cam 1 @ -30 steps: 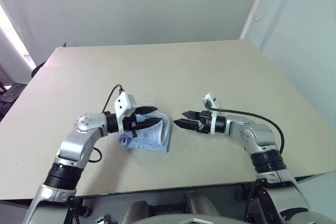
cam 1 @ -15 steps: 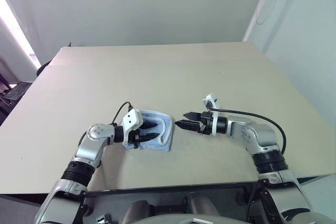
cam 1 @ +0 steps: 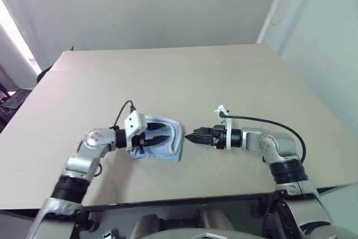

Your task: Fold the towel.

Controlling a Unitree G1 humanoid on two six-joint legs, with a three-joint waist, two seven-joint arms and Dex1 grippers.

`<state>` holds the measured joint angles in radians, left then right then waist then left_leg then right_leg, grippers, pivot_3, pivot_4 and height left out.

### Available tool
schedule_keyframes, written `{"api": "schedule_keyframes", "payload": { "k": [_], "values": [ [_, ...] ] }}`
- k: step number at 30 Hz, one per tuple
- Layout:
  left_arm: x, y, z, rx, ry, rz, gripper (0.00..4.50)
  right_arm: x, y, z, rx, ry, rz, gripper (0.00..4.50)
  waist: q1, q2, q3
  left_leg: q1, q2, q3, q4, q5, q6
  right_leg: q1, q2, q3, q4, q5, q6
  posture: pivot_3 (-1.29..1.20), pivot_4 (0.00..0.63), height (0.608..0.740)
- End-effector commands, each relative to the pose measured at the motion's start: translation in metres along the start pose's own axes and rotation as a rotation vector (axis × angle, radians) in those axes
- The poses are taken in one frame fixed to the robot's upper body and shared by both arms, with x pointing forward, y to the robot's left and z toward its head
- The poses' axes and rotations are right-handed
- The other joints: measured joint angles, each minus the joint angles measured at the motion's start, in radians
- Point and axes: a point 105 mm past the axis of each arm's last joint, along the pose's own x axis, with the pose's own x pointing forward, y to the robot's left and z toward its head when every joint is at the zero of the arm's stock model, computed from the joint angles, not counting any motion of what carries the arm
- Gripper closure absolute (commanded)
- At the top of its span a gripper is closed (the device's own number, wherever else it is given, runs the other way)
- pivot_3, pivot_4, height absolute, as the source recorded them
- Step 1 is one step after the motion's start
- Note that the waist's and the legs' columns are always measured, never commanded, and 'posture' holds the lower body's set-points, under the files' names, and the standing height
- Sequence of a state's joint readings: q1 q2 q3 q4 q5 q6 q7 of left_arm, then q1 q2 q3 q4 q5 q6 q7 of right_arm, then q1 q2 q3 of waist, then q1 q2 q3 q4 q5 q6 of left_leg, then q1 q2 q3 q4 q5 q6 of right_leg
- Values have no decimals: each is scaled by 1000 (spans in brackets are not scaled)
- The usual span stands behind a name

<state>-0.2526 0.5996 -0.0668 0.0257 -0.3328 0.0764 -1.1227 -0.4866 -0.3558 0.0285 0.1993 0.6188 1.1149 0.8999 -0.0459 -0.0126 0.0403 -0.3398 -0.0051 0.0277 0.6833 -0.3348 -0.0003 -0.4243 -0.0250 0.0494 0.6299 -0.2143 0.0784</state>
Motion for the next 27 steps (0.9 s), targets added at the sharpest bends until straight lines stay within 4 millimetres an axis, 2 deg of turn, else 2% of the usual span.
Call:
{"api": "schedule_keyframes", "payload": {
  "k": [1,4,7,15,22,27],
  "values": [
    [-20,3,11,30,23,39,2391,7,9,6,85,7,51,0,0,0,0,0,0,0,0,0,0,0,0,0,0,0,0,0,0,740],
    [-35,-2,5,0,59,80,2391,15,8,-3,154,56,46,0,-2,0,0,0,0,0,0,0,0,0,0,0,0,0,0,0,0,740],
    [-42,-10,1,-10,81,103,2391,22,8,-12,202,91,42,0,0,0,0,-1,0,0,0,0,0,0,-1,0,-1,0,0,0,0,740],
    [-43,-29,2,-42,75,128,2391,48,17,-18,276,121,66,0,-14,0,0,0,1,0,-1,0,0,0,0,0,0,-2,-2,0,0,740],
    [-43,-25,4,-30,77,164,2391,74,20,-14,299,102,61,0,-35,0,0,1,2,0,-1,0,0,0,1,0,0,0,-1,0,0,740],
    [-49,-19,1,-14,93,200,2391,86,17,-14,307,95,29,0,-55,0,0,1,2,0,-1,0,0,0,1,0,0,0,-1,0,0,740]
  ]
}}
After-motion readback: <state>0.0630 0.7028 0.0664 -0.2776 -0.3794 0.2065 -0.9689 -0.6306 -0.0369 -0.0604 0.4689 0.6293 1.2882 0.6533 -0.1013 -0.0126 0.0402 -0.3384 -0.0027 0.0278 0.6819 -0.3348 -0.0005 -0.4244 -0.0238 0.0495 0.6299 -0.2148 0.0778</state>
